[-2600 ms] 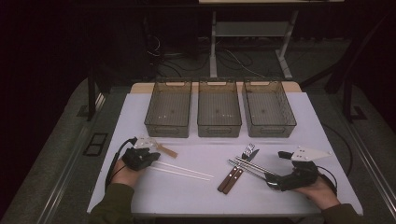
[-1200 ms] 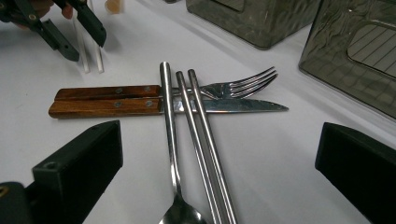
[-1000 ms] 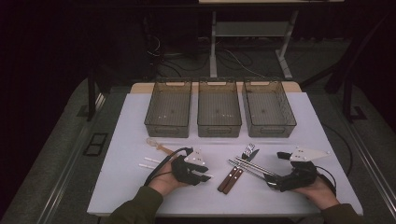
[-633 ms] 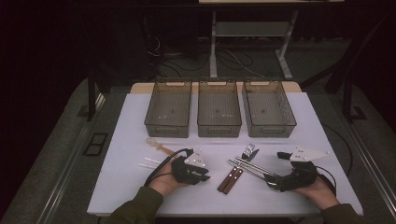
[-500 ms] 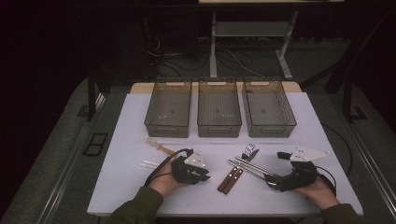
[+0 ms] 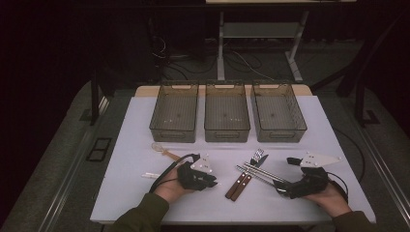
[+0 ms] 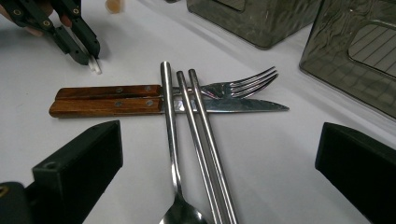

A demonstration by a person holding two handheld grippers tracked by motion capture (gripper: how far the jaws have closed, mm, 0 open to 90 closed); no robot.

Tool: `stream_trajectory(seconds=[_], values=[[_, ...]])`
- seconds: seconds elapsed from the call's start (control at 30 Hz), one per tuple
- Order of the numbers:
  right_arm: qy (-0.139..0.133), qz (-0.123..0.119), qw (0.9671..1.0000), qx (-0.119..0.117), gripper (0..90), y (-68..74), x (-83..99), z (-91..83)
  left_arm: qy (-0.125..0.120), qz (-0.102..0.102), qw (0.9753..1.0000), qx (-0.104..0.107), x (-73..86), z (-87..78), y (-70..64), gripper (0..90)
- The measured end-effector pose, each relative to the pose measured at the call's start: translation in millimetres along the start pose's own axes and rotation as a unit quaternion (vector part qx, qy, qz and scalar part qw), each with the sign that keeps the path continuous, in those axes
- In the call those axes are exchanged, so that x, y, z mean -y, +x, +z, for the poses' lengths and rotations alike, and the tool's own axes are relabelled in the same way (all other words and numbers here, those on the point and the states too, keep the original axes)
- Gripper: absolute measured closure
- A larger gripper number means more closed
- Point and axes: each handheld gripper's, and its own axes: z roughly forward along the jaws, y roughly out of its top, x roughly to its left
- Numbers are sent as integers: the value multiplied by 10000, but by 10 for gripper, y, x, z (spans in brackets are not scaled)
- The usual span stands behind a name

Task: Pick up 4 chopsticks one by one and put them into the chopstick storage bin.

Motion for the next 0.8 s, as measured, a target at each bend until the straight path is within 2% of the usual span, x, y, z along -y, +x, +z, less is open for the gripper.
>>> stream_trajectory(seconds=[0.7,0.8], values=[[18,-7,10000,-7,6,3,1,7,-10,-87,9999,68,1,-1,80,803],[21,-8,10000,-7,6,4,1,8,-21,-172,9998,58,-7,7,110,804]])
